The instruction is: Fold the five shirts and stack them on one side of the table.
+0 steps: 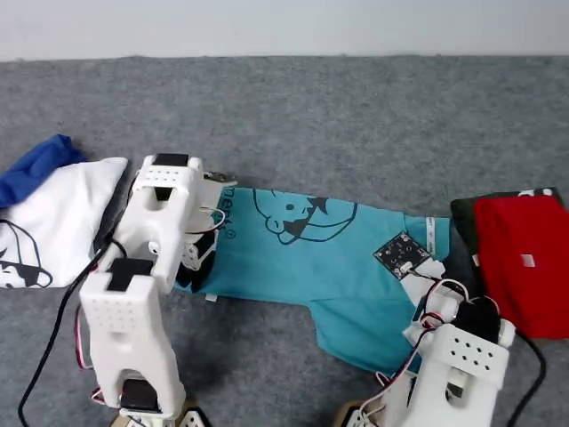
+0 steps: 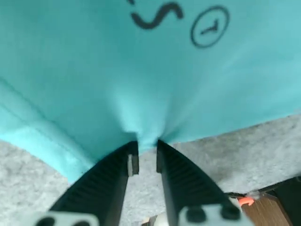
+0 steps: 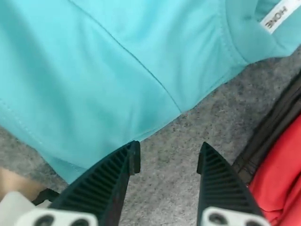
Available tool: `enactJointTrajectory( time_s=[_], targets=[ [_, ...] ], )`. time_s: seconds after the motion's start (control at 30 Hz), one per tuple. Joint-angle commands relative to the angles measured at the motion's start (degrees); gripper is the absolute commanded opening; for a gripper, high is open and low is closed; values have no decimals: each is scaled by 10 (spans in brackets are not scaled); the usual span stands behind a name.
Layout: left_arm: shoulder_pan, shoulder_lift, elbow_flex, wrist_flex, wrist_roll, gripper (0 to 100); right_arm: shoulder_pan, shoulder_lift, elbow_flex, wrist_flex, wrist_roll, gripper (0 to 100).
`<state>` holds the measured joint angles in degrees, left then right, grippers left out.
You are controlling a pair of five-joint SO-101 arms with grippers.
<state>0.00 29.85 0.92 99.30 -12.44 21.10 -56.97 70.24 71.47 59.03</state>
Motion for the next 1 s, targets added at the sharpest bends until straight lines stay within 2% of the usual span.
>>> enactJointTrajectory(
  time_s=[0.0,0.23,0.37,0.5,0.57,0.67,0.77,0.97],
  targets=[
    [-4,-124,31,14,2,72,8,-5,-3,7,13,208],
    [-4,-404,136,14,-71,76,7,-5,-5,63,29,209],
    [-9,-495,216,13,-132,77,5,-6,-22,109,72,209],
    [-10,-515,268,12,-158,77,3,-6,-113,217,167,209],
    [-10,-513,270,11,-163,77,-2,-4,-148,262,240,209],
    [-10,-498,269,11,-163,77,-34,15,-140,308,339,209],
    [-10,-478,270,11,-160,76,-52,56,-117,278,377,209],
    [-10,-439,270,11,-158,74,-49,171,-81,159,404,209]
  ],
)
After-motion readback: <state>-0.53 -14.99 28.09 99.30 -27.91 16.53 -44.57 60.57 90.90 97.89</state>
